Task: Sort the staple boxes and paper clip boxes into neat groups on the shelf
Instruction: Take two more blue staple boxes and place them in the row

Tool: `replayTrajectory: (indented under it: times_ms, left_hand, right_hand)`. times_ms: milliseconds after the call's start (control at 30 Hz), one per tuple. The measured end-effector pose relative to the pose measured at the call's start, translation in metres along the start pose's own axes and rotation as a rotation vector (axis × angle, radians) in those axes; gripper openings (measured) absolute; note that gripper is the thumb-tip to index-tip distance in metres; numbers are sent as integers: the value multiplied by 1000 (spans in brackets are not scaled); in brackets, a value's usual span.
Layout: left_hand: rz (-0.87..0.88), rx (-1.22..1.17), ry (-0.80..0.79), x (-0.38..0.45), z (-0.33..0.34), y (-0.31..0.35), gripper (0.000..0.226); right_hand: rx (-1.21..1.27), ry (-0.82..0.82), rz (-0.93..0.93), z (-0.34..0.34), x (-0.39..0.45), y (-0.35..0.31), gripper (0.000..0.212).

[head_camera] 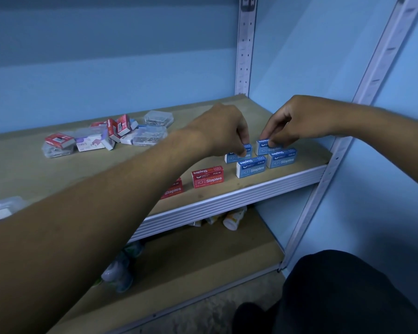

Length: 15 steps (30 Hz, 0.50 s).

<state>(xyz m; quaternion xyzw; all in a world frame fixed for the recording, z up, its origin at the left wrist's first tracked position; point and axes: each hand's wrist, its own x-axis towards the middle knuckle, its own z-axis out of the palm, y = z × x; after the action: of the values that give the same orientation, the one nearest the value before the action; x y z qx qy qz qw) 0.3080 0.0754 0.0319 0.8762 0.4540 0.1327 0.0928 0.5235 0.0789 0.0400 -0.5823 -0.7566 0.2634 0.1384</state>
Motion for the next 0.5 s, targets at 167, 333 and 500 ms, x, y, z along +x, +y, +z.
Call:
replayTrajectory:
  times_ms: [167,333,500]
  left_hand:
    - [-8,-6,28,-4,-5,-8,24]
    - [-38,14,61,-19,-16,-24,19]
    - [-99,29,22,-43,-30,-46,23]
  right_hand:
    - [7,-16,-13,-3,2,-4,18]
    - [-47,18,-71,1,11,-19,14]
    - [-143,2,-148,11,27,-43,16]
